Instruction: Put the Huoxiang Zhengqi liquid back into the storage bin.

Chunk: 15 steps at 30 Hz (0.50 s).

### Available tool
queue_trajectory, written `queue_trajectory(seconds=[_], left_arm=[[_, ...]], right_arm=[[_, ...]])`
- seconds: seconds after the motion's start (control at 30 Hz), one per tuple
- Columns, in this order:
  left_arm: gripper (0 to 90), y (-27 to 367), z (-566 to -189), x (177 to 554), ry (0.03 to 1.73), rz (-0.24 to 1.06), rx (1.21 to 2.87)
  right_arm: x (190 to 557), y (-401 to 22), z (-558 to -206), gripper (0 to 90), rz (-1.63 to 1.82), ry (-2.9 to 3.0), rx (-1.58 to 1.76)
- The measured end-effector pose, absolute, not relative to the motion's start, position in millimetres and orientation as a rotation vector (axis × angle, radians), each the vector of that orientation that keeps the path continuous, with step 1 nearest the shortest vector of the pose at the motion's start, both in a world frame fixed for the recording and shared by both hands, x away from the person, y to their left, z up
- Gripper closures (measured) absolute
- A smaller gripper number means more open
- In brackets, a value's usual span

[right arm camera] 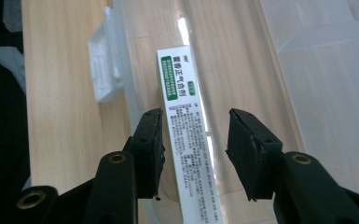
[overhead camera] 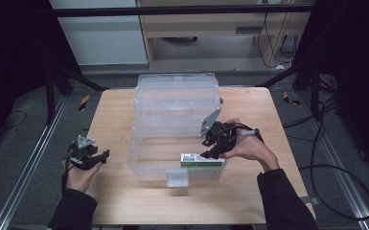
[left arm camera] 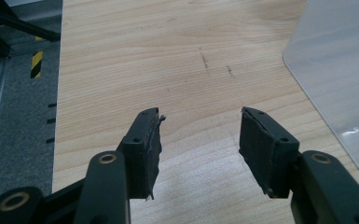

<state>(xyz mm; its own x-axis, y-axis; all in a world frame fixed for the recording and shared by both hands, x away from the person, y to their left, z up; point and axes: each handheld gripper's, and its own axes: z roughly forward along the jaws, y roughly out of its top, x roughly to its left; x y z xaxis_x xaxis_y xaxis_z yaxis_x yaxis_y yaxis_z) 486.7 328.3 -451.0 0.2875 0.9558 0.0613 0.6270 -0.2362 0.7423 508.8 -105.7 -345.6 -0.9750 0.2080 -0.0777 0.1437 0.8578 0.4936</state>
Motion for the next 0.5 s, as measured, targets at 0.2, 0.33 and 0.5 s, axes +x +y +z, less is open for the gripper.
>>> queue_trajectory(seconds=[0.2, 0.33, 0.5], left_arm=[[47.6, 328, -450, 486, 1.402, 0.696, 1.950], [47.6, 329, -449, 486, 1.400, 0.697, 1.949], [47.4, 328, -446, 485, 1.389, 0.703, 1.938]], right_arm=[[500, -99, -344, 55.5, 0.760, 2.914, 0.250], [497, -91, -346, 54.7, 0.782, 2.915, 0.234], [493, -79, -350, 53.7, 0.764, 2.939, 0.214]])
